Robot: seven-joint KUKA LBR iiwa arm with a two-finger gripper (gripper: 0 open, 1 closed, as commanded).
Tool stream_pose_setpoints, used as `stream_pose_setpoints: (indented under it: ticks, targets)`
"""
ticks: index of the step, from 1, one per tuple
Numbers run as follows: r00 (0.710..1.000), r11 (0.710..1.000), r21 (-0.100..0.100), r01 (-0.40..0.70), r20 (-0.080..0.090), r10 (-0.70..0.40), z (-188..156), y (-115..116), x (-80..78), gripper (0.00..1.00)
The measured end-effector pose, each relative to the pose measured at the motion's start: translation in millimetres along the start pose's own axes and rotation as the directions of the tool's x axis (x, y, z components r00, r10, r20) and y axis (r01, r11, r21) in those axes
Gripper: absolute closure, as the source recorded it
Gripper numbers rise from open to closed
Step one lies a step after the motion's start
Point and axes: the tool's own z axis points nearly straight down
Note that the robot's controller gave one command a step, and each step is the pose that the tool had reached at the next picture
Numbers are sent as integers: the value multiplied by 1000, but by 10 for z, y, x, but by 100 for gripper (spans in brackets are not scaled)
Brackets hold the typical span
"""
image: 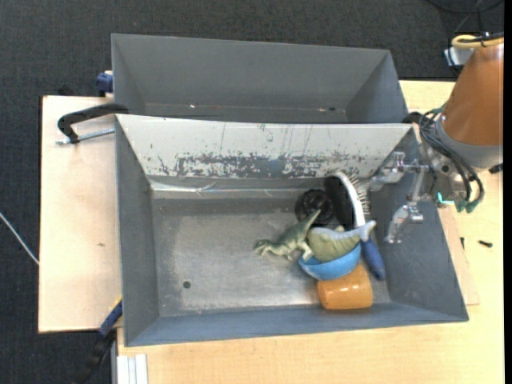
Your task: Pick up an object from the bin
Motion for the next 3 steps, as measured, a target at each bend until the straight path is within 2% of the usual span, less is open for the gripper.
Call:
stream_pose_setpoints:
  ticks: [1, 2, 3]
  targets:
    - [932, 932, 12, 362, 20, -362, 1192, 373, -102, 0]
    - [931, 931, 5, 365, 10, -365, 1250, 395, -68, 100]
    - [899, 899, 11, 438, 19, -438, 48, 615, -155, 100]
